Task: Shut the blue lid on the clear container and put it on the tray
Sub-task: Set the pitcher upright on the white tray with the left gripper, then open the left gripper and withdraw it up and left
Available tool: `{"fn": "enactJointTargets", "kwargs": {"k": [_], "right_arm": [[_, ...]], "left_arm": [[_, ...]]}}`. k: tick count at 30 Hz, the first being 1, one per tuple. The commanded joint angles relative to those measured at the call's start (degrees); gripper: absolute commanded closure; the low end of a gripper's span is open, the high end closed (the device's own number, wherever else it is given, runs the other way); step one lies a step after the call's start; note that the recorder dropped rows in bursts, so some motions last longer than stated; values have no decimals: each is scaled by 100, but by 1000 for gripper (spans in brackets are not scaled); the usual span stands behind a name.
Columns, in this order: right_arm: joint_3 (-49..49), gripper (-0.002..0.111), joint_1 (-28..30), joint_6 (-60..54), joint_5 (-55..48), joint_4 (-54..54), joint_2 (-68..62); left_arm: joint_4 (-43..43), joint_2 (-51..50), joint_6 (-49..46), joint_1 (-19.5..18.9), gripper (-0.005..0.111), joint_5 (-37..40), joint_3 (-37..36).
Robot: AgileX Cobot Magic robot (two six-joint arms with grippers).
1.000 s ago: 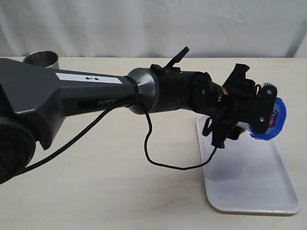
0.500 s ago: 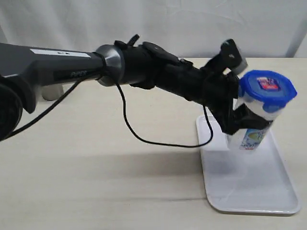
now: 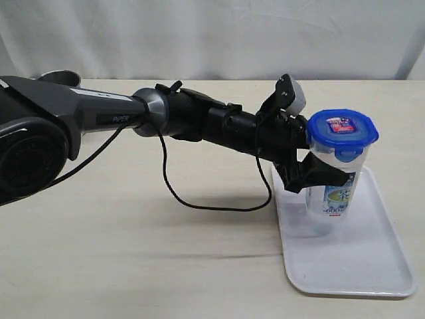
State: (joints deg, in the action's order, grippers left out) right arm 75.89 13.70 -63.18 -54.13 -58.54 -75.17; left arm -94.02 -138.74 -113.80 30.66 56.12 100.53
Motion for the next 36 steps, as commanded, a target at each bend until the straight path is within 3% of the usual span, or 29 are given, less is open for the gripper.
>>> {"fn": "enactJointTargets", "kwargs": {"k": [1, 5, 12, 15, 21, 24, 36], "right_arm": [[-27, 104, 14, 25, -19, -9, -5], [-27, 104, 14, 25, -19, -9, -5], [-27, 104, 14, 58, -30, -9, -5], [-27, 104, 14, 58, -30, -9, -5], [-27, 104, 14, 58, -30, -9, -5], [-27, 104, 14, 58, -30, -9, -5], [-27, 104, 14, 58, -30, -9, -5]], "left_arm": [[345, -74, -386, 8, 107, 168, 26], [965, -74, -619, 8, 107, 142, 26], [678, -74, -619, 8, 104, -72, 26], [669, -74, -619, 8, 88, -85, 26], [680, -74, -658, 8, 35, -85, 26], [680, -74, -658, 8, 22, -118, 26], [809, -74, -658, -27, 21, 47, 26]]}}
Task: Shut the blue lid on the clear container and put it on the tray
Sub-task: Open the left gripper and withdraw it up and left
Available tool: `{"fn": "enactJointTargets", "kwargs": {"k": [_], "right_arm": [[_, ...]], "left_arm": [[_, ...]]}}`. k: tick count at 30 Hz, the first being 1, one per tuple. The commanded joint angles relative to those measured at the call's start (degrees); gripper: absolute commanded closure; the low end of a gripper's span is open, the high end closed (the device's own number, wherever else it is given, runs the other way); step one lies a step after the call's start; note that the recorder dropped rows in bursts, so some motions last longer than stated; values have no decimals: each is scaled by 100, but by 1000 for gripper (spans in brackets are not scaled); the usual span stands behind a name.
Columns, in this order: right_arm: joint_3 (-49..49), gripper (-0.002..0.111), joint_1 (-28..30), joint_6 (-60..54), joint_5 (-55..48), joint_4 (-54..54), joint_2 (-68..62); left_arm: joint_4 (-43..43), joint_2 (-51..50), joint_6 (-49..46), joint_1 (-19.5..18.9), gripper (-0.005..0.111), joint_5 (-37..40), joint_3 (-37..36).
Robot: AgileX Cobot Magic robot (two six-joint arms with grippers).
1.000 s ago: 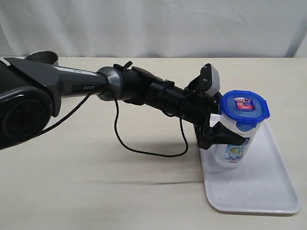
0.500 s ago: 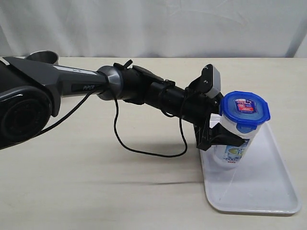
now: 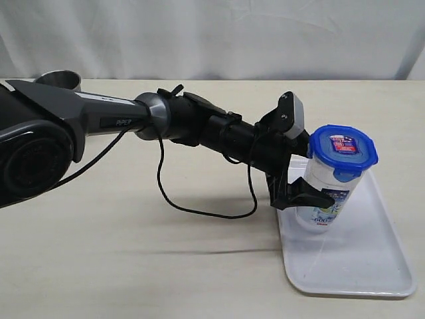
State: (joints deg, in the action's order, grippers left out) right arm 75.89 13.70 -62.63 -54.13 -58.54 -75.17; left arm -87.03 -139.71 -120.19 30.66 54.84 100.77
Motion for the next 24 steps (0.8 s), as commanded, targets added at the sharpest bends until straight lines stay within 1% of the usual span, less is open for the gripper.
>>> {"fn": "enactJointTargets", "kwargs": {"k": [1, 6, 11, 13, 18, 20, 22, 24], "right_arm": [[-27, 104, 14, 2, -30, -9, -5], [-27, 104, 14, -11, -20, -9, -5], [-27, 104, 14, -11, -20, -9, -5], [-27, 104, 14, -11, -20, -9, -5], [-27, 104, 14, 5, -19, -9, -5], [-27, 104, 14, 5, -19, -9, -5], [-27, 104, 14, -8, -19, -9, -5], [-27, 104, 14, -8, -19, -9, 6]], "left_arm": [[227, 35, -18, -64, 21, 208, 2], [1057, 227, 167, -153, 21, 207, 2], [1519, 488, 681, -327, 21, 363, 2], [1835, 583, 844, -405, 21, 482, 2], [2594, 775, 1581, -636, 21, 473, 2], [2811, 903, 1856, -722, 26, 439, 2], [3024, 1033, 2165, -806, 39, 414, 2], [3295, 1217, 2390, -879, 59, 333, 2]]}}
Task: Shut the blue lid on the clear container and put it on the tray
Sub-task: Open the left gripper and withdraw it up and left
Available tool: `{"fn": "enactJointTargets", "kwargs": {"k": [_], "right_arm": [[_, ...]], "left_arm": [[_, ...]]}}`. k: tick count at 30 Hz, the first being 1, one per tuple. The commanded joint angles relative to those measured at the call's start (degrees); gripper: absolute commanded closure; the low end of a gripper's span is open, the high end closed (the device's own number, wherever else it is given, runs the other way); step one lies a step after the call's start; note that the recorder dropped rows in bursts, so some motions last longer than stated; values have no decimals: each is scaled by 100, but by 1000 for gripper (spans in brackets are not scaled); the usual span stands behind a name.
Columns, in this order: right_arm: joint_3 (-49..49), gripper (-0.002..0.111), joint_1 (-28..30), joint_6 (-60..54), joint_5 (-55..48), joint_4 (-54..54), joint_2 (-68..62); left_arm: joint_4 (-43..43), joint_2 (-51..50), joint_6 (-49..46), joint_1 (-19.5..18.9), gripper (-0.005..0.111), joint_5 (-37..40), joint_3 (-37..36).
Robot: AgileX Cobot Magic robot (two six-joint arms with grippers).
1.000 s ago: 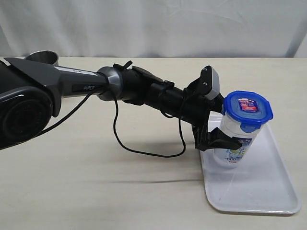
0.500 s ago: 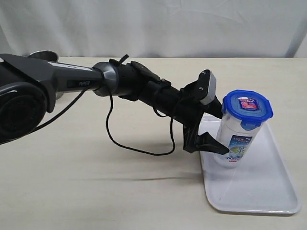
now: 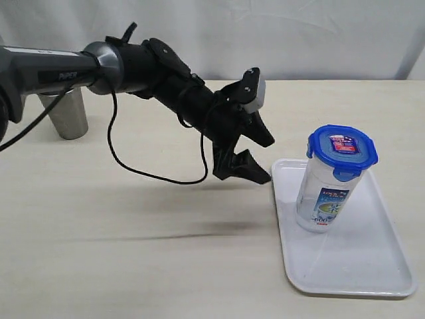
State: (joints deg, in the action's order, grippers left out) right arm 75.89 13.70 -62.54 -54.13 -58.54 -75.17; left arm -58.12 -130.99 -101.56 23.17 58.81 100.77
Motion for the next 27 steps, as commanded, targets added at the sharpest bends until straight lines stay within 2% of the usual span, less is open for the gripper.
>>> {"fn": "enactJointTargets", "kwargs": {"k": [1, 5, 7, 11, 14, 19, 27], "right_arm": [[-27, 104, 14, -17, -8, -9, 6], [-27, 104, 14, -41, 4, -9, 6], [-27, 104, 14, -41, 3, -9, 19], [-27, 104, 14, -56, 29, -9, 173], [-27, 104, 14, -56, 70, -9, 373], [-353, 104, 14, -238, 584, -377, 945], [-1280, 104, 14, -334, 1710, -488, 2108]], "left_arm": [[549, 446, 706, -183, 69, -83, 2], [660, 814, 1285, -373, 99, -70, 2], [648, 990, 1538, -484, 107, -98, 2], [648, 1296, 2243, -715, 107, -359, 2], [660, 1554, 3219, -912, 107, -838, 2], [660, 1985, 4369, -1185, 107, -1429, 2], [1487, 2755, 5432, -1244, 107, -1511, -224]]}}
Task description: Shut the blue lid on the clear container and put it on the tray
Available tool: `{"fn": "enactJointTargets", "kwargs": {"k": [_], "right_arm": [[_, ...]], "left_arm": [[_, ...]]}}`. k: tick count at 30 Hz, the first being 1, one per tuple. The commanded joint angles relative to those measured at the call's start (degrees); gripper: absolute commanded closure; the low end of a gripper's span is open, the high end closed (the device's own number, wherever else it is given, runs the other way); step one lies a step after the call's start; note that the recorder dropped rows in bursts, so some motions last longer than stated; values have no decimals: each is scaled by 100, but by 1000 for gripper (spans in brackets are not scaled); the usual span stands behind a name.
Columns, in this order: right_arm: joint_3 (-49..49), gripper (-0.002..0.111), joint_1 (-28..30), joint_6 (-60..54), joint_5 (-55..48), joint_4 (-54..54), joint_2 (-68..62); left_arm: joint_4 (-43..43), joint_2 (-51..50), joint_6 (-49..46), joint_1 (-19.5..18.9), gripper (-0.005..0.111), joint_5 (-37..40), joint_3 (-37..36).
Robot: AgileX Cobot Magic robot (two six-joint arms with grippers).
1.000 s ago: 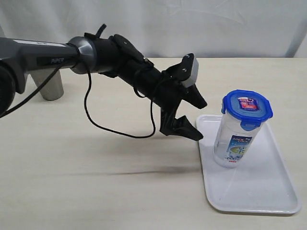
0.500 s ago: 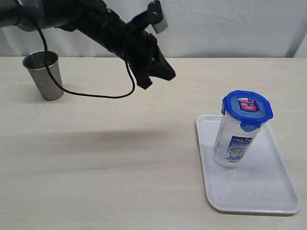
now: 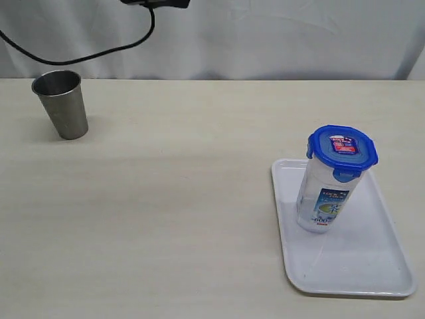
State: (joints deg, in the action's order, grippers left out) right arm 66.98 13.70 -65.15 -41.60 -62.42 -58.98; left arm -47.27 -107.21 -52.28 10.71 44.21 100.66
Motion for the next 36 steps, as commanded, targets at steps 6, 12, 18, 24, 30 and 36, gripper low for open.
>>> {"fn": "enactJointTargets", "kwargs": {"k": [6, 12, 18, 24, 30, 36], "right_arm": [[-889, 104, 14, -203, 852, -364, 1367], [-1263, 104, 14, -215, 882, -740, 2183], [-1439, 104, 14, -123, 880, -752, 2836], [-1767, 104, 14, -123, 981, -1018, 3478], [-2287, 104, 14, 51, 1032, -1018, 4159], [-2724, 104, 14, 441, 1009, -1018, 4747]], "left_arm": [[418, 1154, 503, 3, 107, -801, -1353], [250, 2648, 503, 3, 107, -2509, -2895], [-45, 4388, 515, 3, 107, -3942, -4513], [-163, 6284, 631, 3, 107, -4939, -5996], [-187, 7793, 775, 3, 107, -4637, -6692], [-382, 9153, 783, 3, 107, -4588, -7267]]}}
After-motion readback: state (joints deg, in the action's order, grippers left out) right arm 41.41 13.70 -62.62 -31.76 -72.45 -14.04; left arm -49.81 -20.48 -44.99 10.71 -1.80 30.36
